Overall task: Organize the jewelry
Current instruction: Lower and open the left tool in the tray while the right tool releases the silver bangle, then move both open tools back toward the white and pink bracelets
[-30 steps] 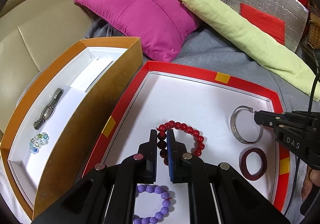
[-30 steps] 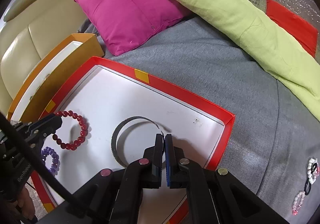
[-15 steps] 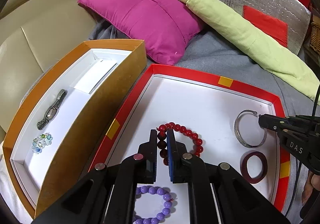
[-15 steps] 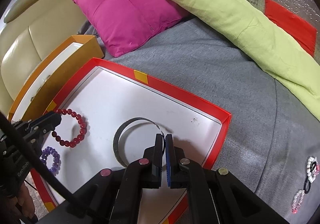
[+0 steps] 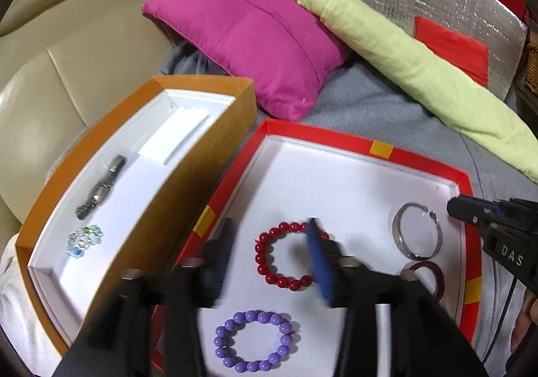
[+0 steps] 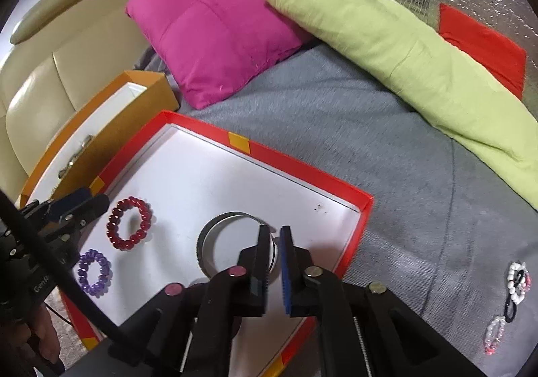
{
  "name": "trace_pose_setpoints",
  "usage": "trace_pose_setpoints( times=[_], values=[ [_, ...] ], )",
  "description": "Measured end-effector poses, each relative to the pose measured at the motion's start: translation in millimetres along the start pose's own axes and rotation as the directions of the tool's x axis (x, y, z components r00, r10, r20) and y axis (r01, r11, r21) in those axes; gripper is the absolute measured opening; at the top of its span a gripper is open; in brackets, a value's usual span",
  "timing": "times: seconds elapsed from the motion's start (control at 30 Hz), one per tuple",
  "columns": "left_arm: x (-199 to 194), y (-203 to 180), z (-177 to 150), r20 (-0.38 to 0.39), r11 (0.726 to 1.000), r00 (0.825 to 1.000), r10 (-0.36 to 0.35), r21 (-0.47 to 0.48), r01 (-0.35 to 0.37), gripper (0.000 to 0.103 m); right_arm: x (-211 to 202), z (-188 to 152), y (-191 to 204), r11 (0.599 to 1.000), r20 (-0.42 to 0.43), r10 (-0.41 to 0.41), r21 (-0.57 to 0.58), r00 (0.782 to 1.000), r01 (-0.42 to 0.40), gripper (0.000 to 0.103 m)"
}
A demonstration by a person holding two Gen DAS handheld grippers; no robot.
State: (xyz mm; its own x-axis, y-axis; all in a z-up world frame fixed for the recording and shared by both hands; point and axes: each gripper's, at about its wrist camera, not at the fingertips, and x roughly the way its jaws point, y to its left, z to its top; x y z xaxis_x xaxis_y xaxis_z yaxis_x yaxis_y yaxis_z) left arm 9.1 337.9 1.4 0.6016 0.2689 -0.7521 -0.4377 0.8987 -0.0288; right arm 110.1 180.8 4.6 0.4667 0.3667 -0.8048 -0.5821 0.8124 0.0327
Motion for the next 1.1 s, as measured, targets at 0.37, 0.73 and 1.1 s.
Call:
trace_pose_setpoints(
  times=[0.37, 0.73, 1.1],
  values=[
    [-45, -21, 6, 0.067, 1.000, 0.998, 0.011, 0.011, -0.012, 0.068, -61, -16, -29, 0.999, 0.104, -0.049, 0.025, 0.993, 0.047, 0.067],
    [-80, -94, -3, 0.093, 0.995, 0.995, -0.044, 0.093, 0.036, 0.068, -119, -79, -110, 0.988, 0.144, -0.120, 0.112, 0.982, 0.104, 0.073],
    [-89, -203, -30, 0.057, 0.959, 0.989, -0.138, 0.256, 0.119, 0.069, -152, -158, -210, 0.946, 0.126, -0.198, 0.284, 0.972, 0.156, 0.077]
  ],
)
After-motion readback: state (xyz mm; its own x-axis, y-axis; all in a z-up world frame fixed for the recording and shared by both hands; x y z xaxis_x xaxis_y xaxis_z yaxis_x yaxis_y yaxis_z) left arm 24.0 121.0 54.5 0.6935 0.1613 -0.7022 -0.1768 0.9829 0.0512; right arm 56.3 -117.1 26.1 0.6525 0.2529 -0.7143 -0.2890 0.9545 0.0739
